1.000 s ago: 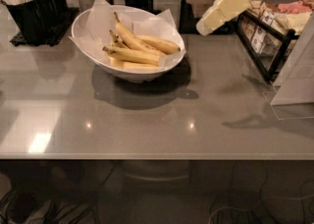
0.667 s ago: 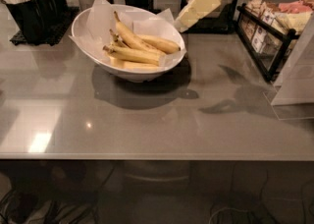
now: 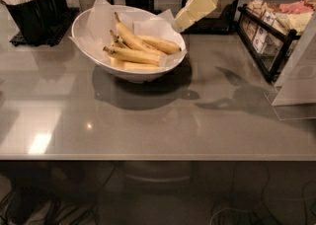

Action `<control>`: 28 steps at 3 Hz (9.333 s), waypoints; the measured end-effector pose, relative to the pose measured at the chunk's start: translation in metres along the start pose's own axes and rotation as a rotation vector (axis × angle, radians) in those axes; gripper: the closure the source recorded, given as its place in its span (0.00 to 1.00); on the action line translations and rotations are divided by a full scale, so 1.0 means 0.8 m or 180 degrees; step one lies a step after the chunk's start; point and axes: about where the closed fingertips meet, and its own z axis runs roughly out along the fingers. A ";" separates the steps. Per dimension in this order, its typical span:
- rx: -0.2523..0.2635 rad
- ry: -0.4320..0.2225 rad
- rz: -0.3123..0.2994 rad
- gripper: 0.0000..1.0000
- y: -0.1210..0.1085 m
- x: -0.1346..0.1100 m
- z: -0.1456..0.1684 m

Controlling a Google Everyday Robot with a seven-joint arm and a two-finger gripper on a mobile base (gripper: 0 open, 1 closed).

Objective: Pick banana from white bowl

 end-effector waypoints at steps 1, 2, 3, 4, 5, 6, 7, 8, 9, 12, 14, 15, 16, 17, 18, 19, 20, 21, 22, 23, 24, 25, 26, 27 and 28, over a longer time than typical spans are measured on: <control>0.0051 -0.0127 0.0104 0.24 -0.013 -0.007 0.034; 0.0018 -0.0217 0.0048 0.23 -0.017 -0.029 0.073; -0.0036 -0.0221 -0.0027 0.32 -0.012 -0.046 0.110; -0.0111 -0.0167 -0.0149 0.43 0.000 -0.061 0.149; -0.0150 -0.0088 -0.0276 0.39 0.008 -0.068 0.181; -0.0115 0.0037 -0.0333 0.39 0.005 -0.057 0.201; -0.0036 0.0174 -0.0289 0.49 -0.007 -0.032 0.220; -0.0051 0.0180 -0.0268 0.50 -0.007 -0.028 0.225; -0.0150 0.0172 -0.0217 0.49 -0.005 -0.028 0.225; -0.0634 0.0038 0.0029 0.42 0.018 -0.040 0.230; -0.0631 0.0164 -0.0122 0.43 0.017 -0.040 0.250; -0.0626 0.0180 -0.0146 0.42 0.015 -0.041 0.249; -0.0593 0.0250 -0.0227 0.43 0.009 -0.041 0.252; -0.0602 0.0270 -0.0236 0.61 0.008 -0.040 0.251; -0.0602 0.0270 -0.0236 0.85 0.008 -0.041 0.250; -0.0574 0.0287 -0.0255 1.00 0.006 -0.038 0.249; -0.0486 0.0382 -0.0280 1.00 0.001 -0.019 0.246; -0.0472 0.0399 -0.0286 1.00 0.001 -0.018 0.244; -0.0452 0.0404 -0.0310 1.00 0.001 -0.016 0.238; -0.0326 0.0258 -0.0477 1.00 -0.005 -0.035 0.179; -0.0129 0.0011 -0.0721 1.00 -0.007 -0.071 0.104; -0.0224 -0.0236 -0.0785 1.00 0.006 -0.087 0.047; -0.0440 -0.0597 -0.0620 1.00 0.038 -0.081 -0.009; -0.0561 -0.0891 -0.0362 1.00 0.075 -0.050 -0.063; -0.0691 -0.1155 -0.0129 1.00 0.104 -0.017 -0.088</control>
Offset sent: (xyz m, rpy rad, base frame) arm 0.0637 0.0773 -0.0319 0.0900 -0.0518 0.0195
